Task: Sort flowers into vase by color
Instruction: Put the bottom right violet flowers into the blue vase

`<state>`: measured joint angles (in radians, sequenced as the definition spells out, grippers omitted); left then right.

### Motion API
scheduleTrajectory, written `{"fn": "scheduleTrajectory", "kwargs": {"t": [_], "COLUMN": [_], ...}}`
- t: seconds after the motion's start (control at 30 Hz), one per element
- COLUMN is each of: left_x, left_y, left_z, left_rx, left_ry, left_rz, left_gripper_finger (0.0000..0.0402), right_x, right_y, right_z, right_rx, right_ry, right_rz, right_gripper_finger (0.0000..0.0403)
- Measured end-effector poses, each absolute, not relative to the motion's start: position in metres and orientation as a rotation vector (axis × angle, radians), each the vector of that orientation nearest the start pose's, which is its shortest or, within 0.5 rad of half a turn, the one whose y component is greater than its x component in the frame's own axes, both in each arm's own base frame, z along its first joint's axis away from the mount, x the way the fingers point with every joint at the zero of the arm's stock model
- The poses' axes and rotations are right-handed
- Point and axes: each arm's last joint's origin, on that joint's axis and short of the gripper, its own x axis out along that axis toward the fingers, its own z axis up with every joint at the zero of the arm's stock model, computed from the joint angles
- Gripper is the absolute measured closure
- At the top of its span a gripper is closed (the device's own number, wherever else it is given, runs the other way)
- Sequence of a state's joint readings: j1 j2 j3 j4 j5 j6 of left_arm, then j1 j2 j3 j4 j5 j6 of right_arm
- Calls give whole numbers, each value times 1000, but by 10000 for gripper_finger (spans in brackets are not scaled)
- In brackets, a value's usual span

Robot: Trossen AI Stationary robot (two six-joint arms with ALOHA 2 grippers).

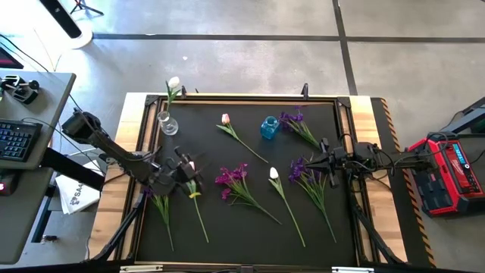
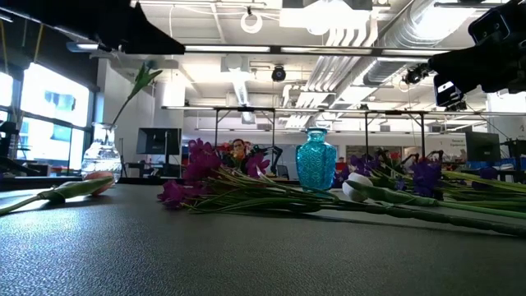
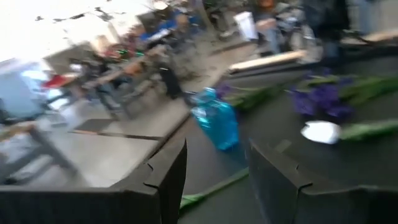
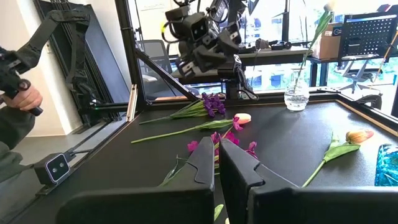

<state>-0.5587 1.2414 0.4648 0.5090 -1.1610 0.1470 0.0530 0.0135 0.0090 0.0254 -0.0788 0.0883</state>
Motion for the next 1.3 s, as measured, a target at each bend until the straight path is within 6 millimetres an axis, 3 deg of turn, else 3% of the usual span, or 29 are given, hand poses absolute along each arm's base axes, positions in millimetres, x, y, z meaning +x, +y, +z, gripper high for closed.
{"fn": "scheduleTrajectory", "kwargs": {"t": [0.13,0.3,0.43,0.67,0.83,1.07,1.3], "left_x": [206,205,205,209,215,216,213], "left_y": [-98,-97,-97,-94,-87,-89,-85], "left_z": [197,192,191,181,166,139,109], "left_rx": [303,272,247,114,35,-36,-114], "left_ry": [262,289,295,405,520,680,890], "left_rz": [485,487,480,238,180,161,187], "left_gripper_finger": [251,252,253,253,261,294,325], "right_x": [98,98,98,95,97,117,143], "right_y": [7,7,7,4,13,30,46], "right_z": [168,168,168,189,195,179,194], "right_rx": [63,-115,-143,393,445,467,391], "right_ry": [-17,-26,-33,-230,-244,-24,169], "right_rz": [130,105,104,74,253,97,-105], "right_gripper_finger": [402,402,402,402,402,402,402]}}
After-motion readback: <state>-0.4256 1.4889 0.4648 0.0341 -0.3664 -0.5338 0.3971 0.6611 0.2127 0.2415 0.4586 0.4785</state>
